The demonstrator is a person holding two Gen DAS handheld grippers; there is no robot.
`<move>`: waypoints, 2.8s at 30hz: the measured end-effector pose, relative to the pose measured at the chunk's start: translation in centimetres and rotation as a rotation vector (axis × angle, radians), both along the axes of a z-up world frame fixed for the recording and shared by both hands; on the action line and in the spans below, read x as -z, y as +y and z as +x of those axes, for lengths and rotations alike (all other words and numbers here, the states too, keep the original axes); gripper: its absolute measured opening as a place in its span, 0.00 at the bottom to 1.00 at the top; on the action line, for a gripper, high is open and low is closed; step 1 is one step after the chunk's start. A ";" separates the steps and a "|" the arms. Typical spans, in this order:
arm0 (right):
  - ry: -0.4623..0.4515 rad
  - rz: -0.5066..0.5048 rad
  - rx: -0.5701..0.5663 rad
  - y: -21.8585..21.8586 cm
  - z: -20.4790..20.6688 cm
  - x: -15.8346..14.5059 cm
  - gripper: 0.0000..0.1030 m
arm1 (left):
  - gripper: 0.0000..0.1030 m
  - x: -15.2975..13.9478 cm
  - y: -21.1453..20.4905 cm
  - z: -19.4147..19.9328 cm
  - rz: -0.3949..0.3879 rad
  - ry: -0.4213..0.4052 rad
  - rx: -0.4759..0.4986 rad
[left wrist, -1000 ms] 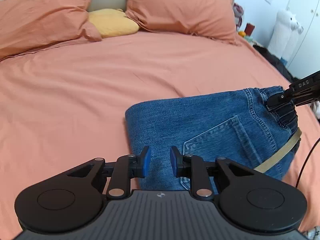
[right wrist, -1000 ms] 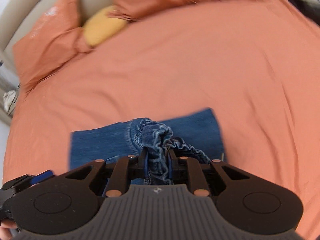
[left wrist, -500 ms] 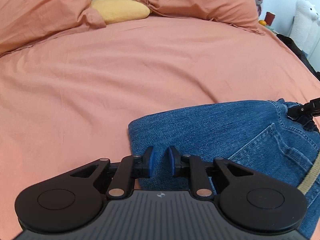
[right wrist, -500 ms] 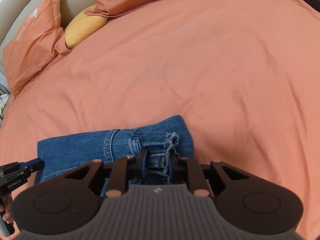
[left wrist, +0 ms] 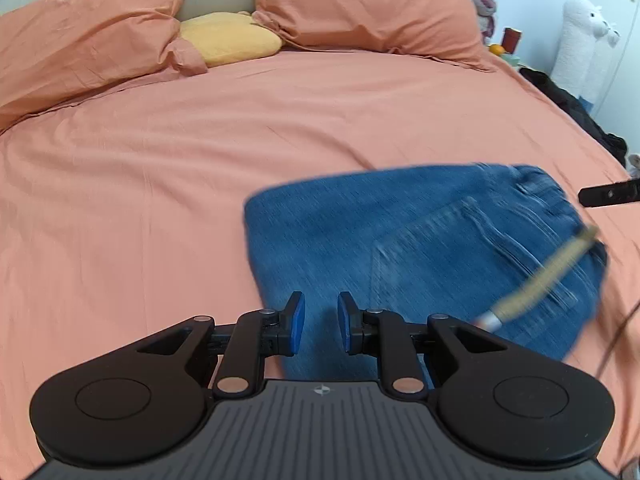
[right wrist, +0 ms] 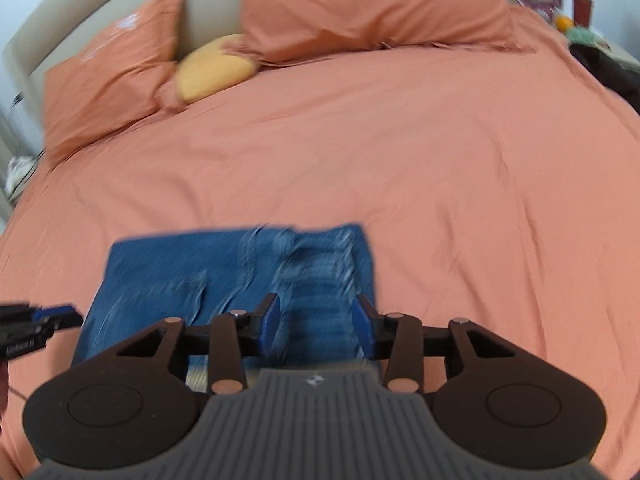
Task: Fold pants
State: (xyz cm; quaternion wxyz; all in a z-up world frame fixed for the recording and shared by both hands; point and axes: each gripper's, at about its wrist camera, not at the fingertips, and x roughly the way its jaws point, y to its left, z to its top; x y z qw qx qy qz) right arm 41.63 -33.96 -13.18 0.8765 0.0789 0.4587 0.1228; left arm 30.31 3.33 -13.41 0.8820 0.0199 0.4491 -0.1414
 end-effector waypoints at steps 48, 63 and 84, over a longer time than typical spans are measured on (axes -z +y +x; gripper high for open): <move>-0.224 -0.096 0.275 4.1 -10.7 7.6 0.41 | 0.21 6.1 -5.8 -13.2 0.459 0.034 0.364; -0.268 0.125 0.409 -0.6 -13.8 5.7 0.71 | 0.45 0.0 -2.5 -13.2 0.214 0.055 0.258; -0.007 0.653 0.525 -6.9 -12.0 12.7 0.77 | 0.71 3.4 -1.1 2.5 -0.177 0.161 -0.042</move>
